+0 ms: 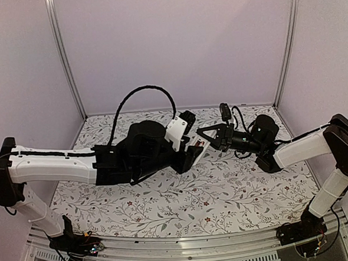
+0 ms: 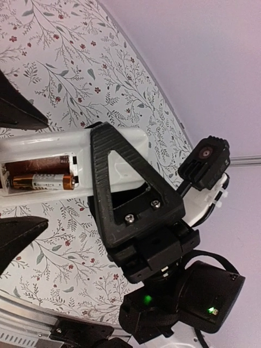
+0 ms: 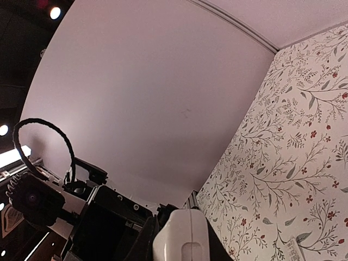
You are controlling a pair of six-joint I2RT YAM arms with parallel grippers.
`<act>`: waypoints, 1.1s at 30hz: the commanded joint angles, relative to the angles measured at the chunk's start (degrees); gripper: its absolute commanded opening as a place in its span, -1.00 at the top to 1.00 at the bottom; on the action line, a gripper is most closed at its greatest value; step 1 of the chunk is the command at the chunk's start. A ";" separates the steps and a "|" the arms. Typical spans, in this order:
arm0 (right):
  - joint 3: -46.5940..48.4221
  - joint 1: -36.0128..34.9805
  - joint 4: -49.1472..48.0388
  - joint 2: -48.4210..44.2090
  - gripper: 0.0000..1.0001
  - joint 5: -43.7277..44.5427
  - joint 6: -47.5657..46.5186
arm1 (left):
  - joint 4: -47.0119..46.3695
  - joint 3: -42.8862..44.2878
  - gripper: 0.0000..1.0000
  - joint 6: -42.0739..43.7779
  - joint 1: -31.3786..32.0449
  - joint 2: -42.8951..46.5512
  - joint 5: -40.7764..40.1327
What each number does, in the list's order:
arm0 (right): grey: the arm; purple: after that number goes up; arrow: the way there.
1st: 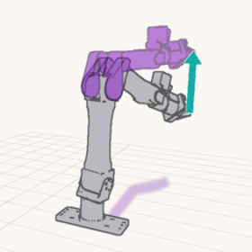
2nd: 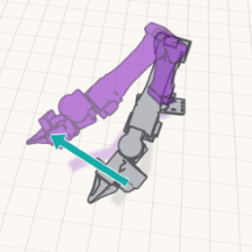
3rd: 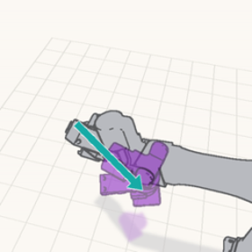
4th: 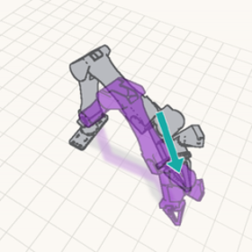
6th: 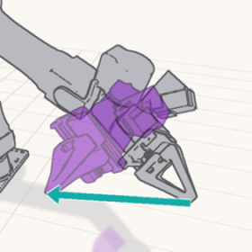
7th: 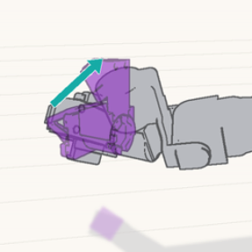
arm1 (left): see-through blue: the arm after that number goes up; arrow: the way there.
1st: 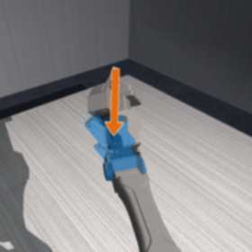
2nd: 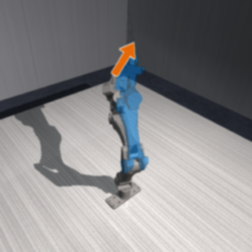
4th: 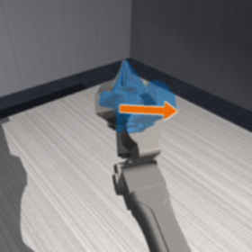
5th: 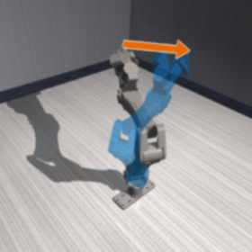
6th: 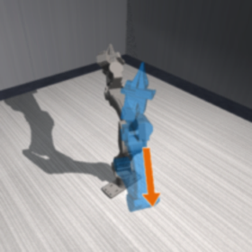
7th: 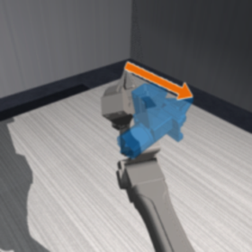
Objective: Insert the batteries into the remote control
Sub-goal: Place the battery in the battery compartment, then press the battery in the battery compartment.
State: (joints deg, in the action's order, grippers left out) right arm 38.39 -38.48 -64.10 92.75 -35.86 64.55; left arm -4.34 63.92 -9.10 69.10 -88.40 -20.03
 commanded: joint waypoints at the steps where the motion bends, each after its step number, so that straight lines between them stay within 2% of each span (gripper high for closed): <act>1: 0.98 -0.02 -0.26 -1.52 1.00 -0.73 -1.55 | 2.56 1.56 -0.15 -0.74 -0.63 2.50 0.16; 3: 0.98 -0.01 -0.24 -1.43 1.00 -0.79 -1.79 | 3.14 1.98 -0.22 -2.02 -0.63 3.56 0.25; 5: 0.98 -0.02 -0.15 -1.43 1.00 -0.85 -2.03 | 3.74 2.00 -0.51 -4.88 -0.83 4.67 -1.01; 7: 1.11 -0.02 0.00 -1.50 1.00 -0.92 -2.39 | 4.15 1.81 -0.91 -8.74 -1.57 5.94 -0.86; 8: 1.22 -0.04 0.02 -1.51 1.00 -1.07 -2.48 | 4.16 1.24 -0.98 -11.20 -1.93 6.64 -0.44; 12: 1.59 -0.02 -0.06 -1.81 1.00 -1.79 -2.68 | 10.99 1.64 -0.99 -20.69 -5.60 7.45 4.79; 17: 1.77 -0.07 0.20 -2.40 1.00 -2.48 -2.82 | 10.05 -0.19 -0.99 -27.47 -9.84 7.61 15.04; 33: 3.22 -0.81 -0.86 -1.21 1.00 -3.26 -2.30 | 7.43 1.72 -0.99 -32.88 -10.21 1.82 21.62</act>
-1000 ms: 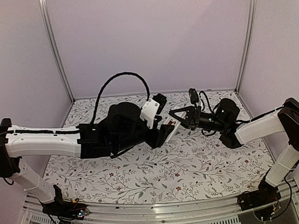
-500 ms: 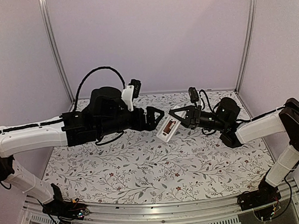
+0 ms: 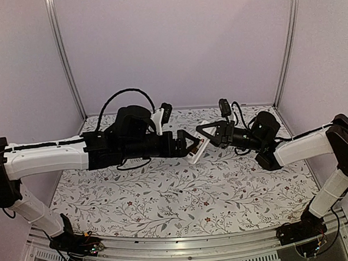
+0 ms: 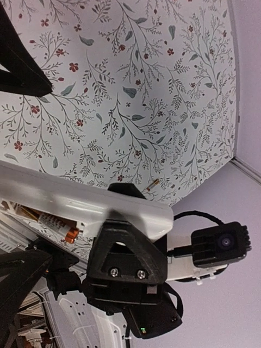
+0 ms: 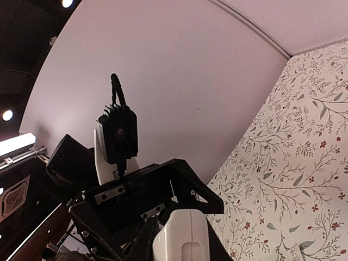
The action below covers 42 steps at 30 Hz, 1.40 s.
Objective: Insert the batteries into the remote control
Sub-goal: Press the battery in the battery compartment.
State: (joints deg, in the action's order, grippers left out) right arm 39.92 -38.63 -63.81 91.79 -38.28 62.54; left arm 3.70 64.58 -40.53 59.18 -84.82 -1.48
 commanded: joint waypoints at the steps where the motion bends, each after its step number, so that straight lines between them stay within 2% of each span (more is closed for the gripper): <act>1: 1.71 -0.75 -1.06 -0.22 1.00 -0.84 -0.31 | -0.86 1.26 -0.99 -1.52 -0.29 -2.04 3.44; 11: 1.52 -0.89 -0.96 0.23 1.00 -0.84 -0.91 | -5.24 1.24 -0.99 -2.72 -0.30 -2.90 5.37; 26: 1.63 -1.29 -0.04 0.06 1.00 -0.83 -2.25 | -6.60 2.02 -0.99 -6.21 -0.62 -4.73 5.42; 42: 1.80 -1.47 0.09 -0.90 1.00 -1.31 -2.95 | -7.29 1.37 -0.74 -8.06 -1.17 -5.97 6.28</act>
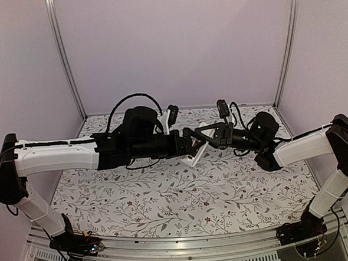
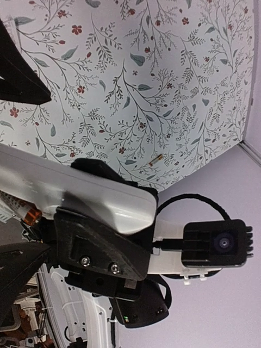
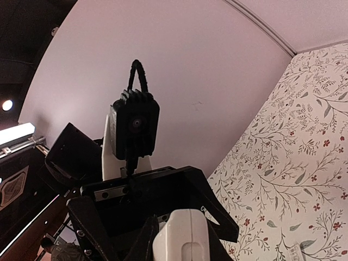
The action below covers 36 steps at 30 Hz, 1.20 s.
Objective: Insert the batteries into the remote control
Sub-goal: Press the battery in the battery compartment.
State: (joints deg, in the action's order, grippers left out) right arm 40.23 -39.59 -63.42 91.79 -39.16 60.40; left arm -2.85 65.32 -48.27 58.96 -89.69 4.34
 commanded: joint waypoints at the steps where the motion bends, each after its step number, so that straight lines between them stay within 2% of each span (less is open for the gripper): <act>1: 1.59 -0.41 -0.30 -0.91 1.00 -0.41 -0.81 | -0.67 0.56 -0.74 -0.40 -0.99 -1.06 0.50; 26: 2.53 -0.41 -1.30 -2.82 1.00 -0.61 -0.34 | -3.14 -3.96 -0.38 -3.66 -1.96 -0.65 2.66; 36: 2.99 0.13 -5.83 -2.84 1.00 -1.13 2.92 | -3.79 -5.79 -0.35 -3.63 -1.97 -0.81 3.09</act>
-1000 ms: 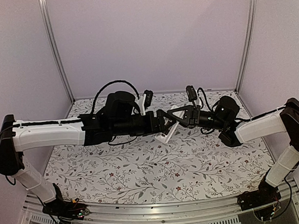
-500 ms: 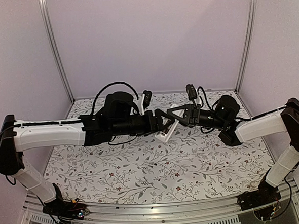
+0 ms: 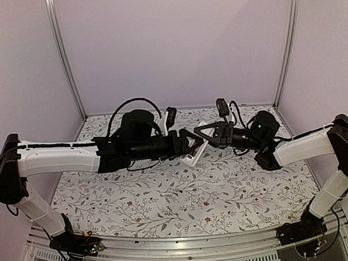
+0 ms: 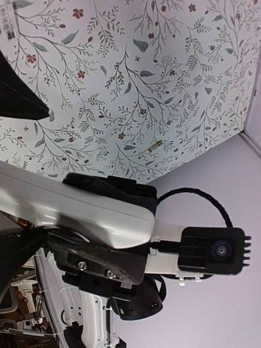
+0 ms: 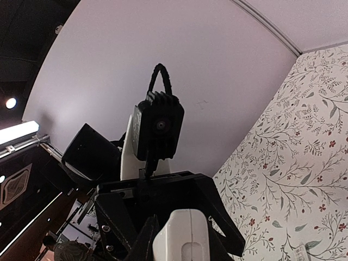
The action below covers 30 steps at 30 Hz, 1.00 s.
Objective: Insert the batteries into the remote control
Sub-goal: Press the battery in the battery compartment.
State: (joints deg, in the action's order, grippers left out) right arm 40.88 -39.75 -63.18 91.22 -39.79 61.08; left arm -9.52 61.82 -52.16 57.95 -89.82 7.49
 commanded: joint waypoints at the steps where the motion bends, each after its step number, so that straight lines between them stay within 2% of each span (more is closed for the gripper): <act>1: 2.43 0.44 -6.73 -2.27 1.00 -0.56 2.78 | 2.66 -2.46 -0.35 0.30 -0.97 -0.66 -0.01; 18: 2.45 1.42 -17.15 -1.60 1.00 -1.08 11.58 | 0.92 -4.02 -0.35 1.98 -0.96 -0.84 0.71; 25: 2.80 1.78 -17.22 -2.92 1.00 -1.12 12.09 | 2.05 -4.25 -0.34 2.38 -0.96 -0.64 0.38; 30: 2.80 2.64 -16.80 -3.80 1.00 -1.27 12.44 | 3.37 -4.76 -0.26 2.84 -0.97 0.05 -0.40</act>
State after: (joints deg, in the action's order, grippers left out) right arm 40.88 -38.33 -69.58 91.22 -41.15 71.31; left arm -15.94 60.14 -51.18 57.91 -89.54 9.54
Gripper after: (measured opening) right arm 0.187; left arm 0.647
